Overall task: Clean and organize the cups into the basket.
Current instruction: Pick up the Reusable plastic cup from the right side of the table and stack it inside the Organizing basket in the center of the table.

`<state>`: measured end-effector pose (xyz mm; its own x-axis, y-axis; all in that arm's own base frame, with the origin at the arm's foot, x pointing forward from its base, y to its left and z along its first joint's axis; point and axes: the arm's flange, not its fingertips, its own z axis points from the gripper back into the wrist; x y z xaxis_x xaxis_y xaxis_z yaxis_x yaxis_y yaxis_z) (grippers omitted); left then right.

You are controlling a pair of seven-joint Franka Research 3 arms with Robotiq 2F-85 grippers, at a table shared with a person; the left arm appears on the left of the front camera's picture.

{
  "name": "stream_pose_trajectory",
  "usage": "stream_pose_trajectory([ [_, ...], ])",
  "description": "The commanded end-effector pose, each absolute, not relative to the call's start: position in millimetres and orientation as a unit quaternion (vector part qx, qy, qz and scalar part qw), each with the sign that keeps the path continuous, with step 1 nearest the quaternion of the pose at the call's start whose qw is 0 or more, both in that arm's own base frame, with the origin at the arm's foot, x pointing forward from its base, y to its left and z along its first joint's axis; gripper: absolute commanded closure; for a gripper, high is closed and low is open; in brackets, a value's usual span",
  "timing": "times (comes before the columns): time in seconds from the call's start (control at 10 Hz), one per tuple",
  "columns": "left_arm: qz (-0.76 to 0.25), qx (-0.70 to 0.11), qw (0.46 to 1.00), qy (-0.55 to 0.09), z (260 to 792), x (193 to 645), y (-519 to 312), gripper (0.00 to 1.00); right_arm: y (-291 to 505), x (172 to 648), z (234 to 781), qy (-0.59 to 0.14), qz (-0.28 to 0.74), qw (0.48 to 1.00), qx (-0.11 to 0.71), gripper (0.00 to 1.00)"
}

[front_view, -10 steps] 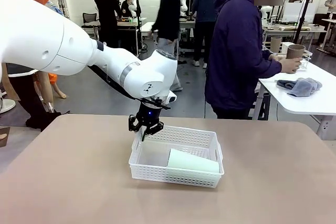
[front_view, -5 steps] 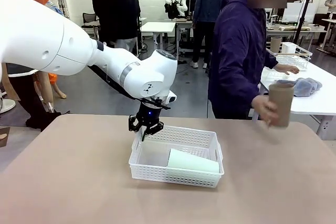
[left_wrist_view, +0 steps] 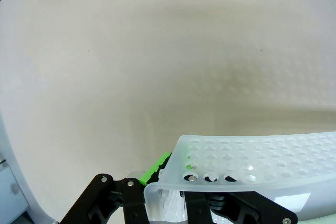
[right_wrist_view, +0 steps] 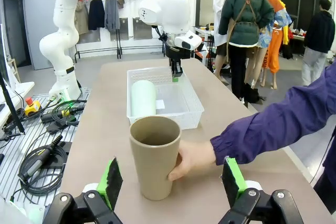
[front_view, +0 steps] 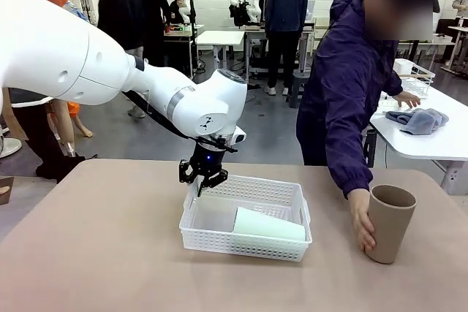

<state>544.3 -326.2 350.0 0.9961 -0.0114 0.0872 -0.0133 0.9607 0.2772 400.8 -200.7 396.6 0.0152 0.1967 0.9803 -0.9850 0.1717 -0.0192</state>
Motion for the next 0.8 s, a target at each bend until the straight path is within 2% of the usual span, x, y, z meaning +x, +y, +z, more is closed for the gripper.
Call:
stream_pose_trajectory([
  [0.0,-0.002,0.146,0.988,-0.047,350,544,-324,1.0,-199,396,396,-0.487,0.504,0.588,0.402,0.0],
  [0.7,-0.002,0.146,0.988,-0.047,350,544,-324,1.0,-201,405,385,-0.476,0.515,0.579,0.415,0.0],
])
